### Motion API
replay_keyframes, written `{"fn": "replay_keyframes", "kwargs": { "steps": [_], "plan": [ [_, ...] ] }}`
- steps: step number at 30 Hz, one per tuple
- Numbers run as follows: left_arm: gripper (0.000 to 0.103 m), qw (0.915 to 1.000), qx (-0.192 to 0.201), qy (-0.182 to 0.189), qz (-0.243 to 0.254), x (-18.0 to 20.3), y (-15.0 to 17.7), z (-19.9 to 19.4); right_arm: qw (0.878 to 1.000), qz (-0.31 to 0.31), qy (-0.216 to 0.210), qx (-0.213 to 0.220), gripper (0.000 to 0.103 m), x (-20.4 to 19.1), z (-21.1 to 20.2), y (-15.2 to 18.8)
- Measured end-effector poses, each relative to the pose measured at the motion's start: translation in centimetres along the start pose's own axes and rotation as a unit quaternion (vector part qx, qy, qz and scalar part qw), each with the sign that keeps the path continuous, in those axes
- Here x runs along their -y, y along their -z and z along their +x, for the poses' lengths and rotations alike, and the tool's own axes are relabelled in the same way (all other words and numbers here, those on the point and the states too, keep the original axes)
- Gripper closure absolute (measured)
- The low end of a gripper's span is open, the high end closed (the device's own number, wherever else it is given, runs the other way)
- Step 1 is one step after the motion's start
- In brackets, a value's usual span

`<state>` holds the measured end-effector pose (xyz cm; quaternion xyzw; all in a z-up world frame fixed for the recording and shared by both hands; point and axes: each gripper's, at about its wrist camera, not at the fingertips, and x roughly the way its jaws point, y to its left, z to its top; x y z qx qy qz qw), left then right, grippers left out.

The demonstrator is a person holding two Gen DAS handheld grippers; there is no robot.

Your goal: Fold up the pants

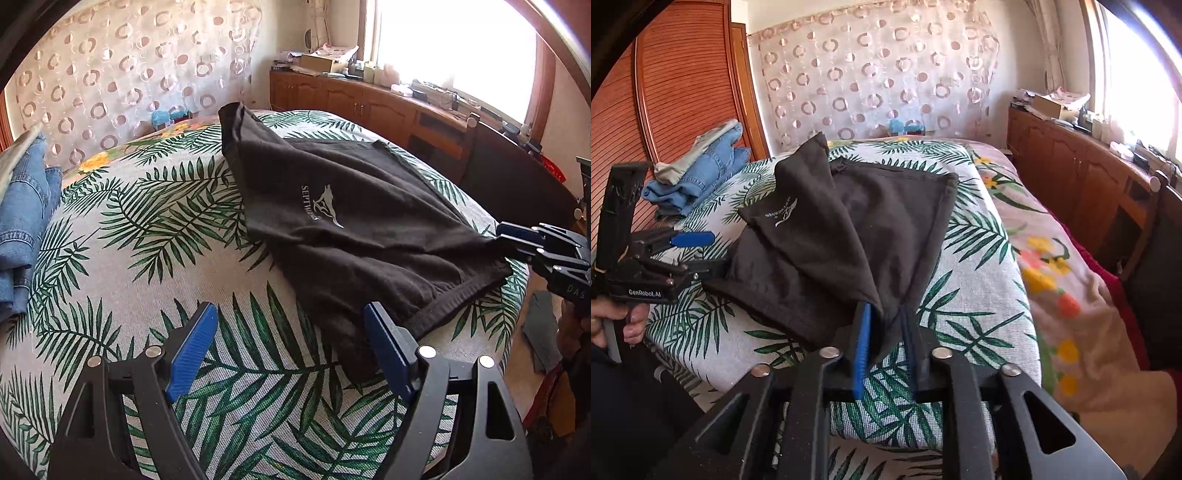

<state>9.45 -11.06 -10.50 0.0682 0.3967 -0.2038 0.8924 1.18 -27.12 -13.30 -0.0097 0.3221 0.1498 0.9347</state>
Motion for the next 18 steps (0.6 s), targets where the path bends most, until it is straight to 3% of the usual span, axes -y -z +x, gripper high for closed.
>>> {"fn": "replay_keyframes", "kwargs": {
  "steps": [9, 14, 18],
  "plan": [
    [0.021, 0.9994, 0.028, -0.018, -0.012, -1.2, -0.3, -1.8, 1.0, -0.007, -0.001, 0.024, 0.067, -0.3, -1.4, -1.2],
    [0.021, 0.9973, 0.06, -0.033, -0.028, -2.8, -0.8, -4.2, 0.999, -0.03, -0.021, 0.034, 0.059, -2.1, -0.1, -2.7],
    [0.021, 0.9955, 0.077, -0.042, -0.037, -3.9, -0.9, -5.4, 0.998, -0.038, -0.044, 0.034, 0.058, -3.2, 1.2, -3.6]
  ]
}}
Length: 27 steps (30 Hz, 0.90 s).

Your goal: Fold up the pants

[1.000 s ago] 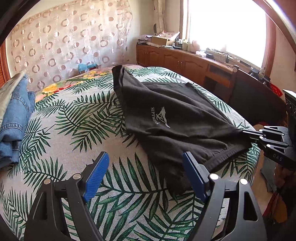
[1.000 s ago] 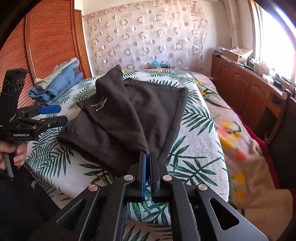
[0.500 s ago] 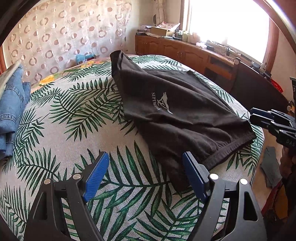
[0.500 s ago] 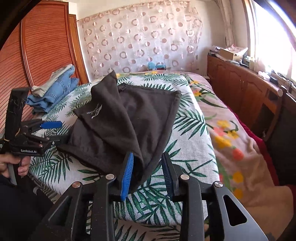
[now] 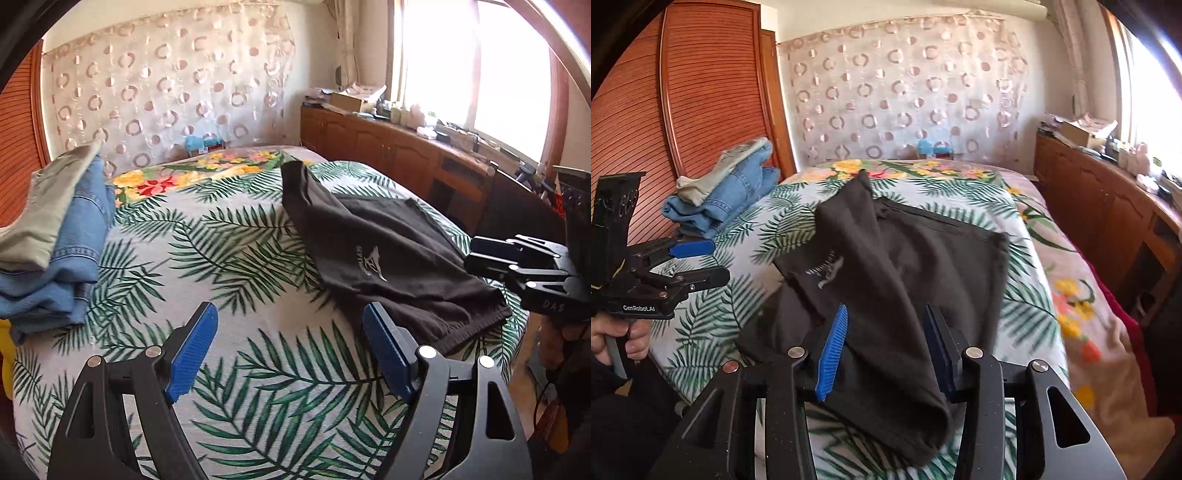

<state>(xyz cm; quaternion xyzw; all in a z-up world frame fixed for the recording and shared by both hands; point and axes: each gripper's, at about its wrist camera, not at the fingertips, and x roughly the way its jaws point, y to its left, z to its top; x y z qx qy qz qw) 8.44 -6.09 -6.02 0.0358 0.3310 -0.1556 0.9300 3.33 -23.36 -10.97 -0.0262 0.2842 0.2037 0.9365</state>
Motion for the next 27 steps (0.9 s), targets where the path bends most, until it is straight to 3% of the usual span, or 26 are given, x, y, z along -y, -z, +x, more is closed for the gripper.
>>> {"fn": "replay_keyframes", "kwargs": {
  "steps": [10, 27],
  "plan": [
    [0.021, 0.9993, 0.024, -0.018, -0.022, -2.0, 0.2, -1.2, 0.999, -0.019, -0.04, -0.019, 0.058, -0.9, 4.1, -2.6],
    [0.021, 0.9977, 0.033, -0.03, -0.05, -3.8, 0.8, -1.3, 0.989, -0.08, -0.074, -0.1, 0.058, -3.7, 12.0, -5.4]
  ]
}}
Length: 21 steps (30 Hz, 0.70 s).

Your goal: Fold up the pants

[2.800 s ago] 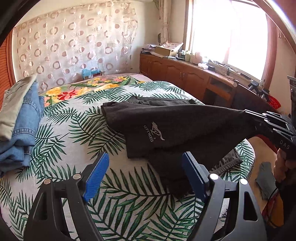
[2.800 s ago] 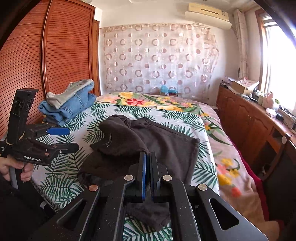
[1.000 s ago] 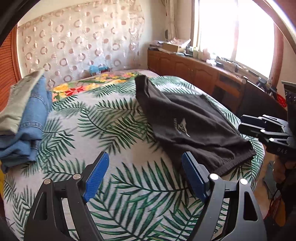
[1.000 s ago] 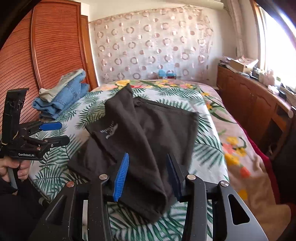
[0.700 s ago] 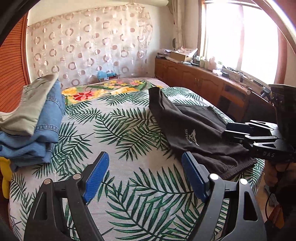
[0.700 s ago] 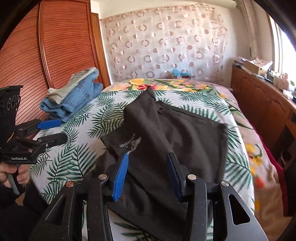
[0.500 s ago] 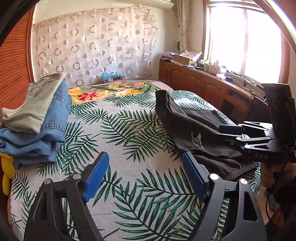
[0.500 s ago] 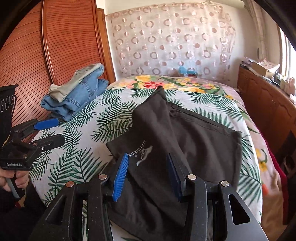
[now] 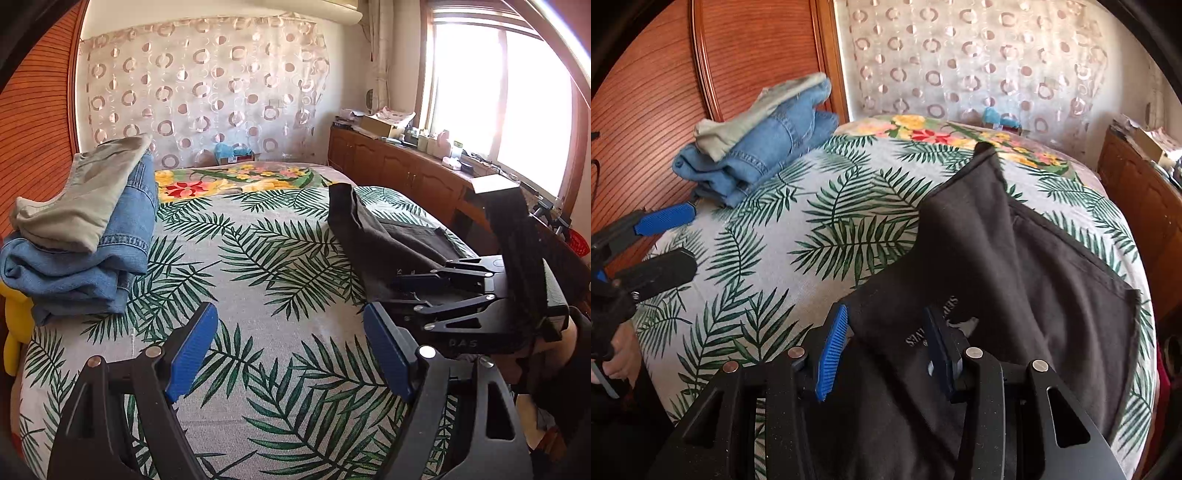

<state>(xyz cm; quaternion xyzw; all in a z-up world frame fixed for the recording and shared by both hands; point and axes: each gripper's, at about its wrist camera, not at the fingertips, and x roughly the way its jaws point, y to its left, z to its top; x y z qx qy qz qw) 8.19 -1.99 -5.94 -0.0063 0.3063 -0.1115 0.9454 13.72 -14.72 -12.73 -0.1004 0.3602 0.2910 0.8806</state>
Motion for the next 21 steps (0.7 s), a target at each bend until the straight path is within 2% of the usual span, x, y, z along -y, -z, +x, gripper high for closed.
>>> {"fn": "replay_keyframes", "kwargs": {
  "steps": [9, 12, 15, 19, 20, 21],
  "plan": [
    [0.021, 1.0, -0.008, 0.002, 0.003, 0.1, 0.5, 0.4, 0.999, -0.04, 0.02, -0.024, 0.058, -1.9, 2.3, -0.9],
    [0.021, 1.0, -0.009, 0.003, 0.002, 0.1, 0.6, 0.4, 0.998, -0.058, 0.02, -0.026, 0.052, -2.6, 2.3, -0.6],
    [0.021, 0.9999, -0.01, 0.003, 0.001, 0.0, 0.6, 0.4, 0.997, -0.073, 0.029, -0.028, 0.051, -3.0, 2.3, -0.4],
    [0.021, 0.9999, -0.012, 0.004, 0.003, 0.1, 0.8, 0.5, 0.998, -0.053, 0.026, -0.024, 0.051, -2.6, 2.6, -0.7],
    [0.021, 0.9999, -0.013, 0.004, 0.004, 0.2, 0.8, 0.5, 0.998, -0.049, 0.026, -0.022, 0.059, -2.3, 2.4, -0.8],
    [0.021, 0.9999, -0.013, 0.004, 0.004, 0.2, 0.8, 0.5, 0.998, -0.046, 0.027, -0.021, 0.073, -2.1, 2.5, -0.9]
  ]
}}
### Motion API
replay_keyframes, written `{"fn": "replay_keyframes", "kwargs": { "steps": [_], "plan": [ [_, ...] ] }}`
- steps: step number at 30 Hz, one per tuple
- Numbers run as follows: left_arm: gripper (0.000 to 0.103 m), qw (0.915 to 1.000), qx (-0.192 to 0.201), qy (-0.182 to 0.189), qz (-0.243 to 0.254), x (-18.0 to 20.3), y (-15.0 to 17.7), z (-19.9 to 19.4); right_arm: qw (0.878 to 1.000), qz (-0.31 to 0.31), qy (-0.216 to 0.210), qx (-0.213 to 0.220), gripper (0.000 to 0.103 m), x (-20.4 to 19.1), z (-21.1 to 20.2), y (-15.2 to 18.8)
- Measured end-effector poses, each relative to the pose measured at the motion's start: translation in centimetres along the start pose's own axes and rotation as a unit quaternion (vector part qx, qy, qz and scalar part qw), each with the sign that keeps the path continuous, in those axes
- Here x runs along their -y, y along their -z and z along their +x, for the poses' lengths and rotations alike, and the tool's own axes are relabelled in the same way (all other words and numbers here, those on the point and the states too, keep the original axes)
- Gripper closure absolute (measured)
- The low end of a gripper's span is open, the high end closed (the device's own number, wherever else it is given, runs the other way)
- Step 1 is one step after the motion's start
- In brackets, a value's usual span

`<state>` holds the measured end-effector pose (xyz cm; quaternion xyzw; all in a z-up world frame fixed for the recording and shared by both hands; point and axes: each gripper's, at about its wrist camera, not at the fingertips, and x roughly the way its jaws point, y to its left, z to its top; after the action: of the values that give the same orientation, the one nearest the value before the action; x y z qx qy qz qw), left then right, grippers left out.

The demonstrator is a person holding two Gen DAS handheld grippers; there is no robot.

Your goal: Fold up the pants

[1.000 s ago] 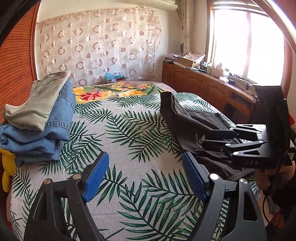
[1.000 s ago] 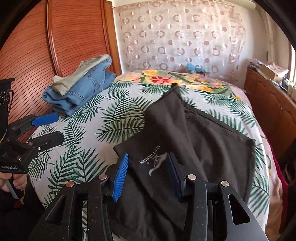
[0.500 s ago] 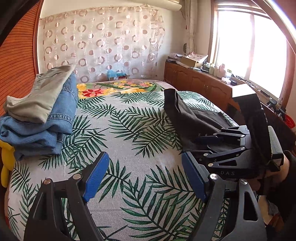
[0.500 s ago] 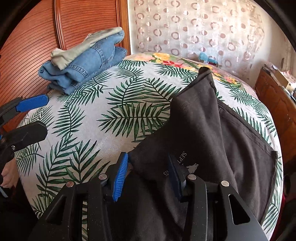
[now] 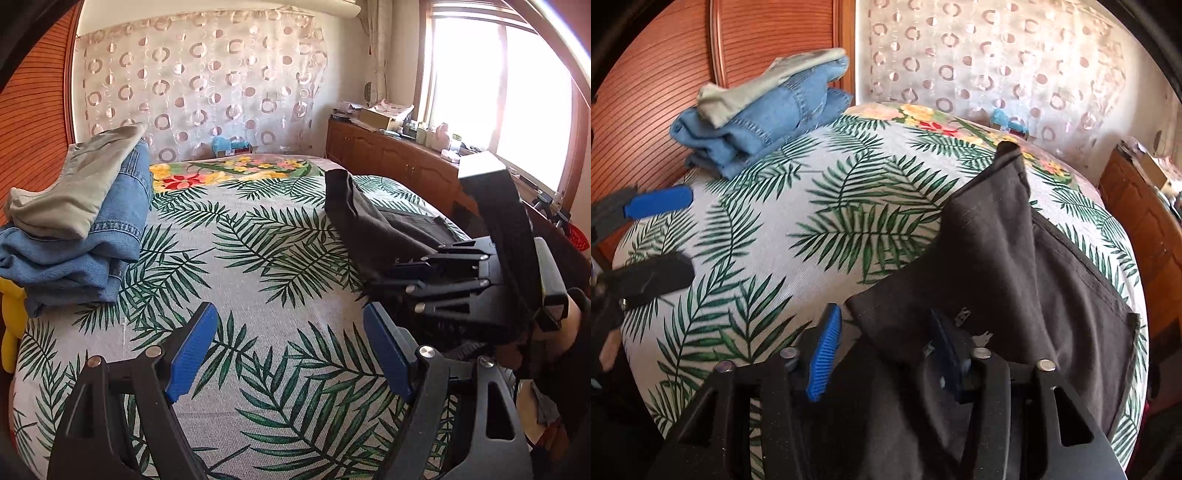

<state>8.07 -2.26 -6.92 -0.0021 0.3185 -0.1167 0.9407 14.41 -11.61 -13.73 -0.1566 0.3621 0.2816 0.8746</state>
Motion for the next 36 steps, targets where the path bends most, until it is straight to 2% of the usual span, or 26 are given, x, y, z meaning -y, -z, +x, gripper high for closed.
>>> {"fn": "replay_keyframes", "kwargs": {
  "steps": [3, 11, 15, 33, 36],
  "plan": [
    [0.021, 1.0, -0.003, 0.003, 0.002, 0.2, 0.1, 0.1, 1.0, 0.01, -0.005, 0.005, 0.092, 0.7, -0.4, -0.2],
    [0.021, 0.9996, -0.015, 0.015, 0.021, 1.8, 0.4, 0.8, 0.997, 0.038, -0.002, 0.061, 0.094, 3.0, -3.7, -0.4],
    [0.021, 0.9992, -0.021, 0.019, 0.027, 2.5, 0.6, 1.2, 0.995, 0.059, -0.019, 0.076, 0.094, 4.5, -5.3, -0.2],
    [0.021, 0.9986, -0.027, 0.024, 0.039, 3.7, 0.8, 1.2, 0.992, 0.089, -0.053, 0.071, 0.094, 5.4, -4.7, 0.2],
    [0.021, 0.9986, -0.028, 0.024, 0.039, 3.7, 0.8, 1.3, 0.989, 0.099, -0.062, 0.088, 0.094, 5.5, -5.3, 0.4]
  ]
}}
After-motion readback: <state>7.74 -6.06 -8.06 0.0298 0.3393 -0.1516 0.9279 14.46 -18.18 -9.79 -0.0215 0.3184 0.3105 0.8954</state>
